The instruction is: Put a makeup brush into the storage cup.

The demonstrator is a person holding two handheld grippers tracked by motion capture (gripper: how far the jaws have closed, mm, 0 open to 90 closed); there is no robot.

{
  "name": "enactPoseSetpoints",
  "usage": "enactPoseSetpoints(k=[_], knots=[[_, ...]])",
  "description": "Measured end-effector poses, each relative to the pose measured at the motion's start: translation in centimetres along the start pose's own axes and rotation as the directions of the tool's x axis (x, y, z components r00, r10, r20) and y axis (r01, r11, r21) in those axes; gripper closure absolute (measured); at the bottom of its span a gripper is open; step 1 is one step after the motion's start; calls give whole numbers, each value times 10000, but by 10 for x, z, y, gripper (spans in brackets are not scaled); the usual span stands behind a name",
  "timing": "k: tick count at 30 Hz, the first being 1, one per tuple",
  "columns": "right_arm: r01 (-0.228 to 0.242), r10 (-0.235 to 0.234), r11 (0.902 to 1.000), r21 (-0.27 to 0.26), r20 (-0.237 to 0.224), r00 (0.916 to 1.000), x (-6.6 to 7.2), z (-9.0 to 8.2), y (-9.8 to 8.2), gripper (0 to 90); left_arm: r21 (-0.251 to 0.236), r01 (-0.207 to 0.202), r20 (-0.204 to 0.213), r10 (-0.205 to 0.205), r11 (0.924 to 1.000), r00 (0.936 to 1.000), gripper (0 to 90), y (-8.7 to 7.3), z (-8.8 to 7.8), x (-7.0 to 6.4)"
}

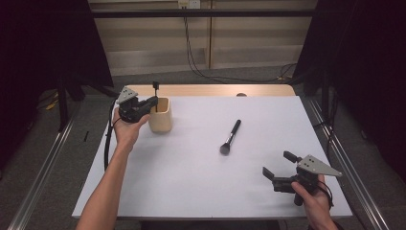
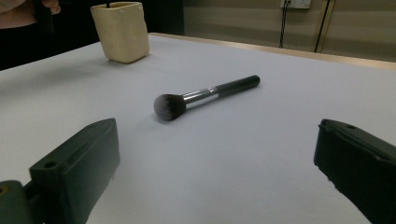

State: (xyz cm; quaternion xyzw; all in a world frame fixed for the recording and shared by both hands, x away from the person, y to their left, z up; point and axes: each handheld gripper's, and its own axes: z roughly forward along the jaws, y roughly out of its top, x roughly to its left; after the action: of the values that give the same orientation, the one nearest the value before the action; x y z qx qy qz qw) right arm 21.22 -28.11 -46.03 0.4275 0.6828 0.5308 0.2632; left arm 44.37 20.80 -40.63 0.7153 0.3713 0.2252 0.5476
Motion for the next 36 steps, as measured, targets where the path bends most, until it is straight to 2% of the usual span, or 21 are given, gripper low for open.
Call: enactPoseSetpoints(k=[3,17,19,30,32,33,34,36], knots=[[3,-3,10000,2,10,10000,0,0,0,0,52,-225,11,225,9997,9997,859,0,0,-3],[29,-29,10000,8,2,10000,0,-1,0,0,355,-90,-91,93,9993,9999,832,-3,2,-4],[-4,4,10000,7,18,10000,0,-1,0,0,397,-191,-103,195,9990,9998,824,-4,1,-3],[33,-33,10000,5,9,10000,0,-1,0,0,208,10,-86,-8,9998,10000,667,-5,-5,-1],[27,-27,10000,6,7,10000,0,-1,0,0,186,135,-125,-132,9997,9998,607,-4,-6,-2],[30,-30,10000,0,-1,10000,0,-1,0,0,179,182,-123,-180,9997,9998,509,-4,-7,-1],[30,-30,10000,0,-1,10000,0,-1,0,0,199,250,-161,-246,9995,9996,509,-4,-7,-1],[28,-28,10000,2,-4,10000,0,-1,0,0,201,446,-208,-442,9988,9988,436,-3,-8,-2]])
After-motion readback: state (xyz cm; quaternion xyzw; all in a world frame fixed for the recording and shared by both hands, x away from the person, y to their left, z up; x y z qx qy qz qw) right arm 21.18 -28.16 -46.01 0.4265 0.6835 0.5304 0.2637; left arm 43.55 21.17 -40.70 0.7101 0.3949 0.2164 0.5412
